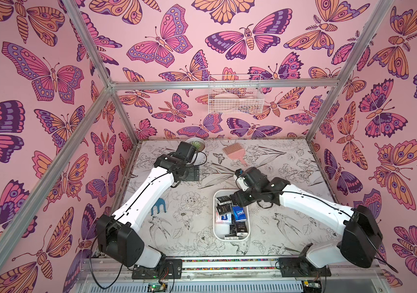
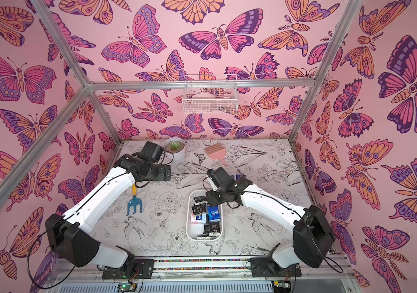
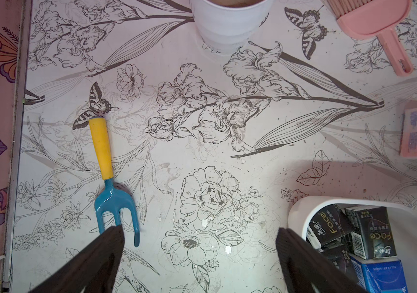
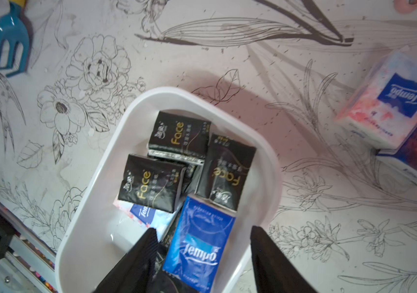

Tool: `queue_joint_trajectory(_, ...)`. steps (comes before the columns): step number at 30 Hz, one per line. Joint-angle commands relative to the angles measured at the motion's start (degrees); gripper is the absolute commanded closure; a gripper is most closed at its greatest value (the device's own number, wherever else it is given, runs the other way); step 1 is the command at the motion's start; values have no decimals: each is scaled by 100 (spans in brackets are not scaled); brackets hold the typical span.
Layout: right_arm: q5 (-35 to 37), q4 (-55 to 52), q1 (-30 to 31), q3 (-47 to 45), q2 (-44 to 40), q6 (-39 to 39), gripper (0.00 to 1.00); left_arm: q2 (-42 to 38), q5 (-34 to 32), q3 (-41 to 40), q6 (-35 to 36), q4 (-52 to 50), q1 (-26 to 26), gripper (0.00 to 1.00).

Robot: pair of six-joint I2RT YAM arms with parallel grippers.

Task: Take the pocket tissues out of the storage box
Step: Pick up the pocket tissues from the storage box.

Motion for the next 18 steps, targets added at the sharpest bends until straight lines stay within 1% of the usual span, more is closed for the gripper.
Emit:
queue_joint_trajectory(1,1205,-291,433,-23,80,730,32,2,-134,8,-62,-106,-26,0)
queue_joint_trajectory(3,1380,-235,601,-41,206,913,30,2,-130,24,-60,-101,-19,0)
queue_joint_trajectory(7,1452,-143,775,-119,461,1127,27,22,-116,43,-51,-94,-19,0)
queue_joint_trajectory(13,1323,39,848,-323,582,1335,28,17,-173,51,-16,-97,-25,0)
queue_joint_trajectory(14,1303,52,848,-361,752,1367,28,22,-182,52,-9,-92,-19,0)
queue_joint_trajectory(18,1267,96,857,-429,871,1457,27,22,-191,52,-23,-96,-20,0)
